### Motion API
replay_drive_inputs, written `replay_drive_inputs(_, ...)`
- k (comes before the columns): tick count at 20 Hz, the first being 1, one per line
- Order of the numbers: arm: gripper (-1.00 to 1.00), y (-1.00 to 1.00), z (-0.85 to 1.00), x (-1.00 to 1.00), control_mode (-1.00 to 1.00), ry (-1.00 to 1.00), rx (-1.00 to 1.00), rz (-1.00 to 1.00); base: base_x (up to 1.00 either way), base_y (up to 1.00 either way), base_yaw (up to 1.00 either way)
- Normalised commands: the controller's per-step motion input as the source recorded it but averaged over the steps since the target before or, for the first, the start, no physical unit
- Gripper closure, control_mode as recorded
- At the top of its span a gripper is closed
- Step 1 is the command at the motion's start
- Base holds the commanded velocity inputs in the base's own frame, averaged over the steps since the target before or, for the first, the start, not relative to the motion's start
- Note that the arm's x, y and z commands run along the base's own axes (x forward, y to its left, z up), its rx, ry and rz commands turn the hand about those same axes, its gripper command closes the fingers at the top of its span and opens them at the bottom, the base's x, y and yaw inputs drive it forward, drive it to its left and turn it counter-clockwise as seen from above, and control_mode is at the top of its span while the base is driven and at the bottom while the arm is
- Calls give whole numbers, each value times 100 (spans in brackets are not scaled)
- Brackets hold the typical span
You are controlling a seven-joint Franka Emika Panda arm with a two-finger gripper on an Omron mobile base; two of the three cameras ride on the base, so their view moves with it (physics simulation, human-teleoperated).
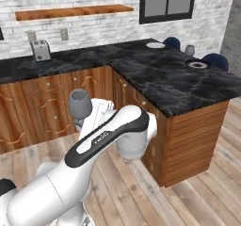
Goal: Retrieve the wine glasses from the counter and place one next to each plate.
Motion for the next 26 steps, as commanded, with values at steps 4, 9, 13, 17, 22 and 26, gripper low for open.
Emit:
replay_drive_inputs(4,100,0,0,0,100,0,0,0,-18,-44,-74)
replay_drive_inputs(9,100,0,0,0,100,0,0,0,3,-91,-52)
replay_drive_inputs(13,100,0,0,0,100,0,0,0,60,-99,-13)
replay_drive_inputs(17,100,0,0,0,100,0,0,0,100,-55,-8)
replay_drive_inputs(22,100,0,0,0,100,0,0,0,100,0,-6)
replay_drive_inputs(26,100,0,0,0,100,0,0,0,100,-31,-4)
